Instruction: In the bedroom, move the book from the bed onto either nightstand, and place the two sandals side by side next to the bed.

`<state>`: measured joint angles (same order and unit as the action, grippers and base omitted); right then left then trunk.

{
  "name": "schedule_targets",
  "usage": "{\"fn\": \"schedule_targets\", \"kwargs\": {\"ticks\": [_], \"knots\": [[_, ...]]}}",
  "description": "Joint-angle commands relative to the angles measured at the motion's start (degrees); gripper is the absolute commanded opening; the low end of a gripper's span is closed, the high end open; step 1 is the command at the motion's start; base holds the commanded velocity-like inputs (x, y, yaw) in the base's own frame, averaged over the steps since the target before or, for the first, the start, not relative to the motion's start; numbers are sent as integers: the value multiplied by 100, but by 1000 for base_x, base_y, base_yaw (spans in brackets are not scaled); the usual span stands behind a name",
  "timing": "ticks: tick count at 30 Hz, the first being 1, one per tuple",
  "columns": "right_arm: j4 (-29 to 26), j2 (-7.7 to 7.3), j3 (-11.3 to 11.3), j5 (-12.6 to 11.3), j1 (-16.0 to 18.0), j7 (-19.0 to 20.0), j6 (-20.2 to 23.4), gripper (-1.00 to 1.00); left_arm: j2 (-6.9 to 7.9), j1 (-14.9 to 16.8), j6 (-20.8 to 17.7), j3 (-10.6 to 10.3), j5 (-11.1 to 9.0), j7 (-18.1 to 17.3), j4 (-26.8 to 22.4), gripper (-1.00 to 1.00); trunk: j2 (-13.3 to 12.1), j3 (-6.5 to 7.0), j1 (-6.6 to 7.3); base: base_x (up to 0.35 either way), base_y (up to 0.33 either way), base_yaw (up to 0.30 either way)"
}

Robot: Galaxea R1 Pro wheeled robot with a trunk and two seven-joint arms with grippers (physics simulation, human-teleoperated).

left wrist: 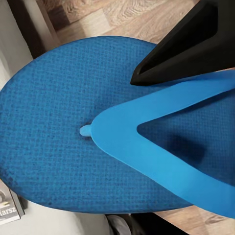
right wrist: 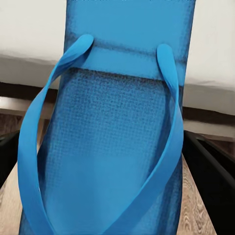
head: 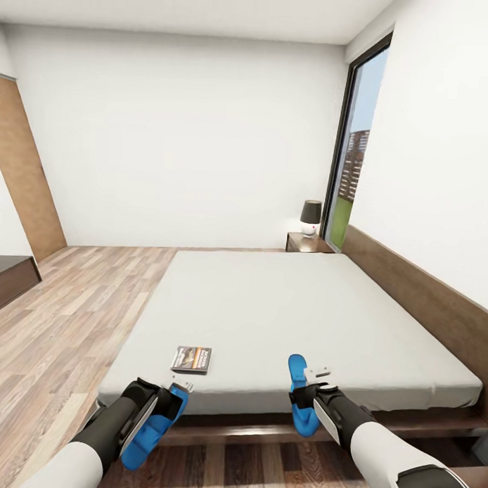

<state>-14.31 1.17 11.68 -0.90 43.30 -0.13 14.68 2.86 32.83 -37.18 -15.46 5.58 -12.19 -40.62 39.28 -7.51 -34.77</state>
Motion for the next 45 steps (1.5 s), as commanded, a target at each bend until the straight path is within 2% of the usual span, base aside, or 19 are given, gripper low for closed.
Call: {"fn": "schedule_targets", "kwargs": {"ticks": [1, 5, 11, 14, 16, 18, 20, 23, 25, 27, 30, 33, 36, 41, 45], "knots": [[-10, -1, 28, -15, 3, -2, 35, -100, 5, 4, -16, -8, 66, -50, -6, -100, 8, -10, -2, 0, 2, 0], [60, 6, 34, -20, 3, 2, 35, -100, 11, 4, -17, 21, 70, -45, 15, -100, 8, -10, -2, 0, 0, 0], [677, 106, 30, -14, -2, -3, -16, -100, 10, 4, 6, 37, 42, -38, 51, -100, 8, -10, -2, 0, 0, 0], [1085, 119, 23, -15, -65, -4, -462, -100, 31, 0, 26, 54, 19, 18, 55, -100, 8, -10, -2, 0, 0, 0], [1205, 119, 22, -15, -92, -4, -606, -100, 41, -2, 33, 113, 11, 46, 58, -100, 8, -10, -2, 0, 0, 0], [1316, 124, 20, -17, -133, -3, -731, -100, 48, -3, 62, 337, 7, 73, 60, -100, 8, -10, -2, 0, 0, 0], [1396, 132, 20, -18, -226, 1, -808, -100, 53, -5, 193, 697, 15, 80, 65, -100, 8, -10, -2, 0, 0, 0], [1434, 136, 19, -21, -312, 3, -840, -100, 61, -6, 361, 921, 18, 91, 198, -100, 8, -10, -2, 0, 0, 0], [1450, 137, 19, -23, -393, 1, -864, -100, 68, -5, 535, 1049, 14, 114, 517, -100, 8, -10, -2, 0, 0, 0], [1458, 134, 16, -23, -463, -2, -888, -100, 71, -5, 873, 1175, 10, 238, 957, -100, 8, -10, -2, 0, 0, 0], [1463, 121, 9, -24, -606, -4, -916, -100, 73, -5, 1576, 1348, 1, 618, 1779, -100, 8, -10, -2, 0, 0, 0], [1465, 110, 4, -30, -758, -5, -934, -100, 74, -9, 2063, 1471, -2, 796, 2372, -100, 8, -10, -2, 0, 0, 0], [1466, 109, 2, -29, -978, -5, -950, -100, 81, -36, 2316, 1596, -2, 863, 2627, -100, 8, -10, -2, 0, 0, 0], [1466, 118, 1, -26, -1215, -5, -956, -100, 74, -90, 2533, 1647, -4, 910, 2745, -100, 8, -10, -2, 0, 0, 0], [1479, 120, 1, -30, -1427, -5, -1162, -100, 74, -119, 2966, 1699, -4, 926, 3129, -100, 8, -10, -2, 0, 0, 0]]}}
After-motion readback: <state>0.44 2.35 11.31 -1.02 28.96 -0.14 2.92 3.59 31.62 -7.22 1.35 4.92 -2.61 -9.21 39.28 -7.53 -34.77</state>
